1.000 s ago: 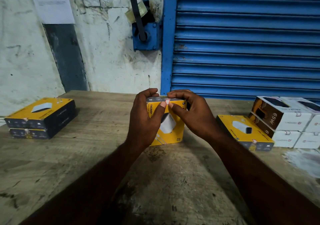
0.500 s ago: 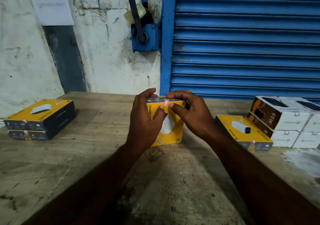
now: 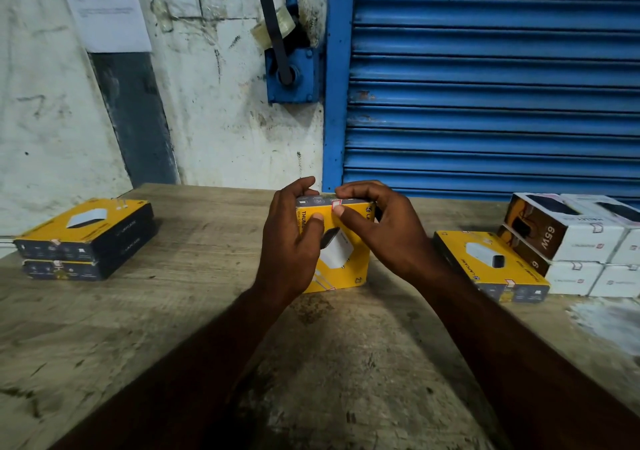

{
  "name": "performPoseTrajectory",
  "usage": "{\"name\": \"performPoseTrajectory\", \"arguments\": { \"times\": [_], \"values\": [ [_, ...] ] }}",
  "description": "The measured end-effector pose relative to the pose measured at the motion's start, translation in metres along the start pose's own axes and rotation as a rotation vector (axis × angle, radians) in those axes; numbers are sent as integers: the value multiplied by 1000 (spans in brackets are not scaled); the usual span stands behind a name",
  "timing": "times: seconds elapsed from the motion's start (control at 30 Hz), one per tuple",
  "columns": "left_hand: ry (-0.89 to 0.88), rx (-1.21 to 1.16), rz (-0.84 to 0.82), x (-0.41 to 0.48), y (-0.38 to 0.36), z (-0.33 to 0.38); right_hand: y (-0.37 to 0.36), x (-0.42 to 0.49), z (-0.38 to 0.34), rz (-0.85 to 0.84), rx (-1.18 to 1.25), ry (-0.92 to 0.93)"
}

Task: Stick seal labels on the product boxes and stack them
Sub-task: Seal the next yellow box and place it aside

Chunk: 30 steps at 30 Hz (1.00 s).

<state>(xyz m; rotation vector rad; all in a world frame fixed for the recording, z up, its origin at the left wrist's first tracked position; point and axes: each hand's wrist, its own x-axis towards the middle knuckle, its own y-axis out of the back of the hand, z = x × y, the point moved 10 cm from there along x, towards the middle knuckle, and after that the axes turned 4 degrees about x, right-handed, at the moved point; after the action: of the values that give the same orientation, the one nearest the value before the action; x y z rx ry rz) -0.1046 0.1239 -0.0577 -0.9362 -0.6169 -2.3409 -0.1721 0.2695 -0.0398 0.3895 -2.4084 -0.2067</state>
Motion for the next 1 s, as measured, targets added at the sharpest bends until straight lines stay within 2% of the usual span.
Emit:
{"name": "performPoseTrajectory", "arguments": {
  "times": [0.43, 0.67, 0.83, 1.0],
  "values": [
    [-15, -19, 26, -1, 2, 1, -4, -5, 2, 42, 61, -48],
    [-18, -60, 36, -5, 1, 5, -10, -10, 10, 52, 180, -244],
    [-17, -136, 6, -9, -4, 9, -7, -18, 7, 150, 288, -343],
    [-70, -145, -24, -11, -6, 18, -8, -21, 7, 180, 507, -485]
  ]
}}
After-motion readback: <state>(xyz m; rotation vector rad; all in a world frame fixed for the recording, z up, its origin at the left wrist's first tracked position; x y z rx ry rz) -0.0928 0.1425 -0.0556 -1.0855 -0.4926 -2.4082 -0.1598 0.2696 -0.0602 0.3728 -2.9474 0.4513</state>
